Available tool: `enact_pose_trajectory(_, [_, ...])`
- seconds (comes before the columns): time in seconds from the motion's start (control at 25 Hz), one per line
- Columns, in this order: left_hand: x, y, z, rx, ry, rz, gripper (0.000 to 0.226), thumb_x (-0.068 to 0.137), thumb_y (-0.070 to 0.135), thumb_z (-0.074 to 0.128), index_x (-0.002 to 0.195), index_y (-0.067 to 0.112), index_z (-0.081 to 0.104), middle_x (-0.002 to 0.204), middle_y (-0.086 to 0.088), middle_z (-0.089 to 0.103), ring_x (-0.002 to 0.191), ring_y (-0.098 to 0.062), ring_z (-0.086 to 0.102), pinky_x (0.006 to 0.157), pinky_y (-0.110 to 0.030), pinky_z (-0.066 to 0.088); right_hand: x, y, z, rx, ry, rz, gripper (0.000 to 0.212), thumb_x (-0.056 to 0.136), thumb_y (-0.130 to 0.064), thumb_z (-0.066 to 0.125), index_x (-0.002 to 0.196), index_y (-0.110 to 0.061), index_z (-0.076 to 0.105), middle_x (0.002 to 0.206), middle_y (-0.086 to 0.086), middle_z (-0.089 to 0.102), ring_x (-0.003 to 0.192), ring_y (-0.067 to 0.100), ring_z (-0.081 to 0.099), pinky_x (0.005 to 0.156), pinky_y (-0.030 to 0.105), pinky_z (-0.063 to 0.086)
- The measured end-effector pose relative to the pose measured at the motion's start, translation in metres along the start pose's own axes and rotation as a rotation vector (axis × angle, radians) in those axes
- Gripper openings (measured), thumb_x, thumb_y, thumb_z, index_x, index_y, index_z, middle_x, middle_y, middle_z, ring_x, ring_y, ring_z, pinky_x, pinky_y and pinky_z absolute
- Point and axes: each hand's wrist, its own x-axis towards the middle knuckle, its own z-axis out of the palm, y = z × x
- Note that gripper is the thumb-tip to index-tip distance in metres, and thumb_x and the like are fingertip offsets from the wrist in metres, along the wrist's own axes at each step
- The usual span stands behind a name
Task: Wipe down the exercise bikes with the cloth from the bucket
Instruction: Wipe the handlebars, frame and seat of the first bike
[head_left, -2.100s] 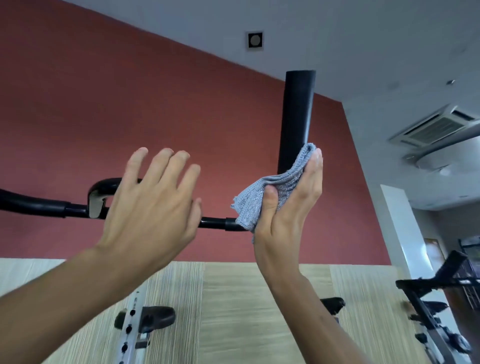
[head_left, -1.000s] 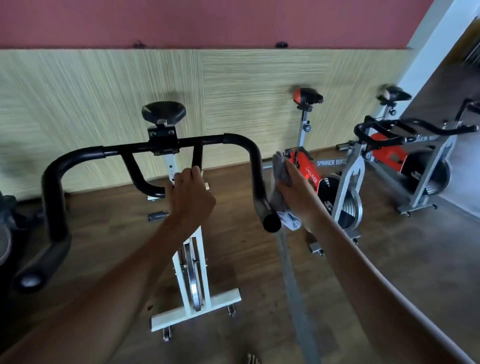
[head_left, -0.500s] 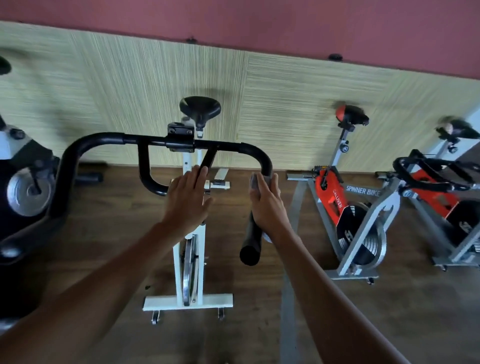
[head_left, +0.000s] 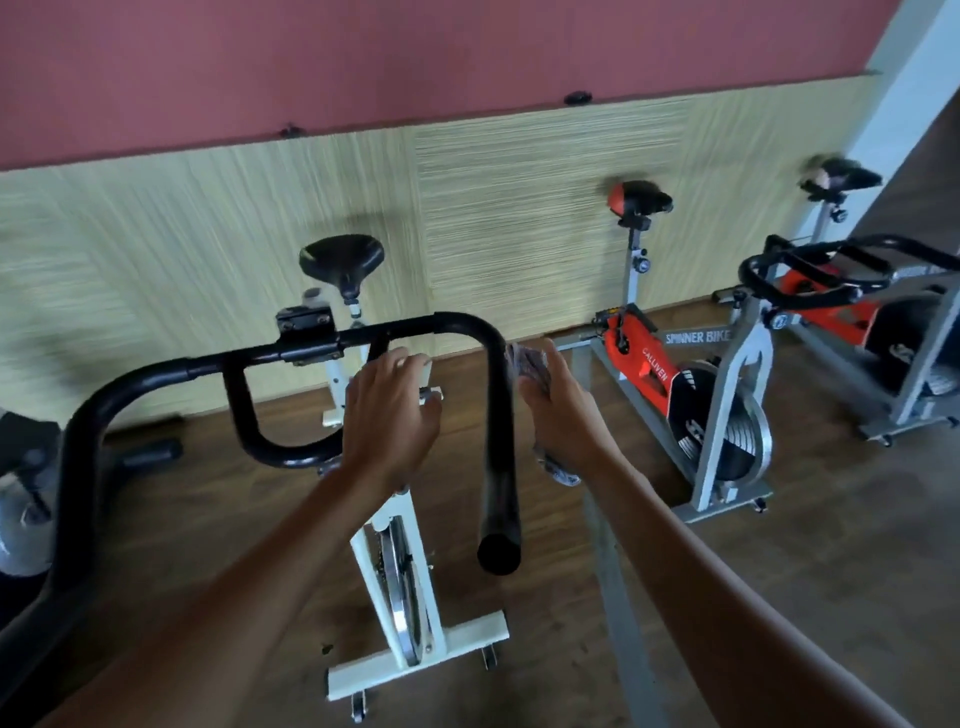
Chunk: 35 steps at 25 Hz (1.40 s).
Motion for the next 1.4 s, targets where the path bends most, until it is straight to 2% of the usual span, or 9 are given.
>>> enact_pose_trajectory(0.2, [0.057,0.064,0.013,-0.110,-0.109,0.179,0.029,0.092,0.023,0.062,0.120,0.018,0.065,0.123,-0.001,0.063,0.117,-0.025,0.056,0.102,-0.042,0.042,0.011,0.023,-0.065,0.017,0.127,0.008,0.038,0.103,-0.019,0.050,0.141,-0.018,0.049,0.112,-0.009,0.053,0.103,0.008,0.051,0.075,0.010,0.035])
enact_pose_trajectory(0.36, [0.104,0.126,0.043,-0.140,-0.199,0.294,0.028,0.094,0.025,0.061,0.121,0.019,0.065,0.124,0.000,0.065,0.116,-0.023,0.058,0.101,-0.039,0.043,0.041,0.065,-0.126,0.046,0.209,0.047,0.036,0.102,-0.020,0.052,0.137,-0.019,0.052,0.115,-0.002,0.063,0.099,0.011,0.059,0.082,0.026,0.043])
enact_pose_trajectory(0.6, [0.183,0.219,0.108,-0.196,-0.249,0.342,0.028,0.095,0.030,0.062,0.122,0.025,0.065,0.124,0.006,0.068,0.117,-0.018,0.061,0.100,-0.041,0.048,0.123,0.133,-0.220,0.030,0.205,0.087,0.043,0.102,-0.023,0.053,0.144,-0.018,0.048,0.125,-0.001,0.063,0.107,0.012,0.058,0.077,0.008,0.040])
enact_pose_trajectory(0.68, [0.213,0.242,0.129,-0.203,-0.241,0.300,0.028,0.095,0.030,0.061,0.122,0.025,0.065,0.123,0.007,0.068,0.116,-0.017,0.062,0.099,-0.040,0.049,0.161,0.153,-0.245,0.058,0.178,0.096,0.048,0.102,-0.026,0.053,0.149,-0.021,0.044,0.138,0.001,0.059,0.123,0.016,0.056,0.096,0.022,0.044])
enact_pose_trajectory(0.76, [0.241,0.262,0.150,-0.194,-0.244,0.258,0.029,0.095,0.027,0.062,0.123,0.022,0.066,0.123,0.005,0.069,0.115,-0.016,0.063,0.100,-0.037,0.049,0.197,0.165,-0.269,0.065,0.133,0.096,0.049,0.102,-0.027,0.052,0.150,-0.024,0.042,0.140,0.002,0.058,0.126,0.017,0.055,0.103,0.031,0.044])
enact_pose_trajectory(0.96, [0.301,0.261,0.187,-0.203,-0.232,0.043,0.029,0.093,0.023,0.063,0.122,0.018,0.067,0.120,0.001,0.070,0.113,-0.019,0.064,0.098,-0.039,0.049,0.287,0.174,-0.283,0.051,0.005,0.011,0.044,0.102,-0.022,0.053,0.145,-0.021,0.048,0.127,-0.007,0.058,0.113,0.002,0.049,0.093,0.019,0.036])
enact_pose_trajectory(1.08, [0.334,0.233,0.195,-0.223,-0.181,-0.111,0.030,0.094,0.026,0.062,0.122,0.019,0.066,0.118,0.001,0.071,0.112,-0.018,0.065,0.098,-0.040,0.050,0.349,0.172,-0.262,0.025,-0.113,-0.043,0.039,0.102,-0.022,0.054,0.141,-0.020,0.053,0.113,-0.009,0.061,0.112,0.010,0.059,0.089,0.024,0.042])
enact_pose_trajectory(1.24, [0.377,0.181,0.203,-0.236,-0.121,-0.258,0.029,0.096,0.023,0.060,0.124,0.017,0.065,0.123,-0.002,0.069,0.114,-0.018,0.063,0.099,-0.042,0.049,0.429,0.152,-0.204,0.023,-0.277,-0.120,0.048,0.101,-0.026,0.056,0.147,-0.016,0.046,0.137,0.001,0.060,0.131,0.016,0.053,0.102,0.027,0.040])
enact_pose_trajectory(1.4, [0.425,0.123,0.221,-0.304,-0.078,-0.396,0.030,0.097,0.021,0.058,0.125,0.015,0.065,0.126,-0.002,0.067,0.116,-0.015,0.062,0.101,-0.036,0.048,0.508,0.139,-0.147,0.002,-0.398,-0.173,0.050,0.101,-0.028,0.055,0.149,-0.017,0.043,0.143,-0.002,0.055,0.133,0.010,0.049,0.108,0.026,0.037])
